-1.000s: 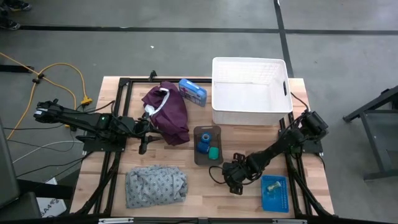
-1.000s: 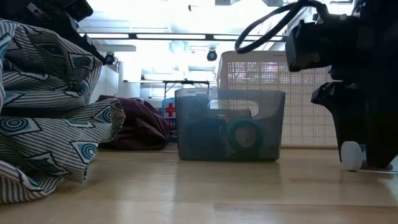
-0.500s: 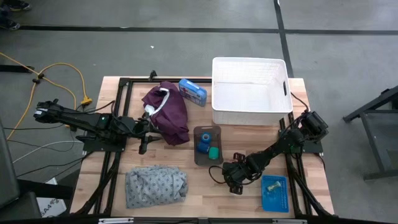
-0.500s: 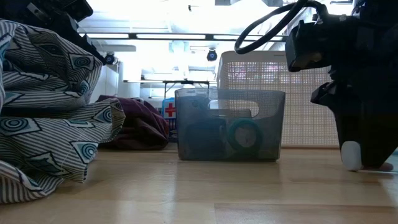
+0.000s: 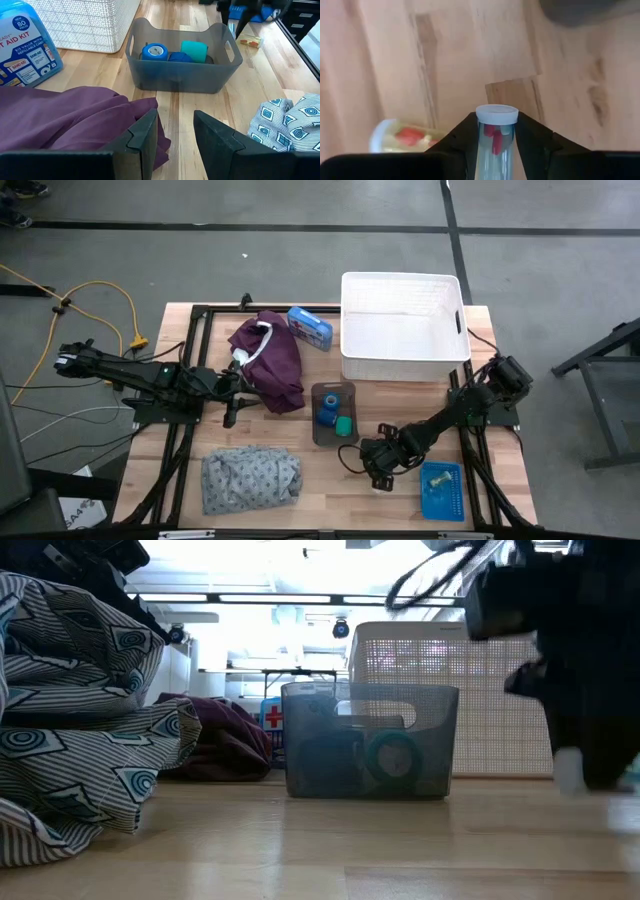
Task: Pick & Place Medicine items
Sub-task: Put the blue pill bottle into the blue bin
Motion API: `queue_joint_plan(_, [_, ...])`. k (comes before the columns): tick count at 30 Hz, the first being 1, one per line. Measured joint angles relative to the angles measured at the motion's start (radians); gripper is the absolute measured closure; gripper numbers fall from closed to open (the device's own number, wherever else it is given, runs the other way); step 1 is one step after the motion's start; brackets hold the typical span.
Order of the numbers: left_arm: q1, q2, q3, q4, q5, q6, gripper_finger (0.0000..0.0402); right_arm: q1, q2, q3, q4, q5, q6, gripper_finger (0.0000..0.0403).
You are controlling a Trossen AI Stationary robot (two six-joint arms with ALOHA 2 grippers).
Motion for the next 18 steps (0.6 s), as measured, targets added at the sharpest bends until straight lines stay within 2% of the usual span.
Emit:
queue_joint_plan(10, [0.0,0.0,0.0,0.001,0.0,0.0,0.0279,0.038,-0.238,0.0,-0.151,0.13,0.009,0.0298])
queue_joint_plan(18, [0.0,0.0,0.0,0.0,0.0,0.0,0.0279,0.161,-0.349,0.0,-0.256,0.21,0.13,0.0298])
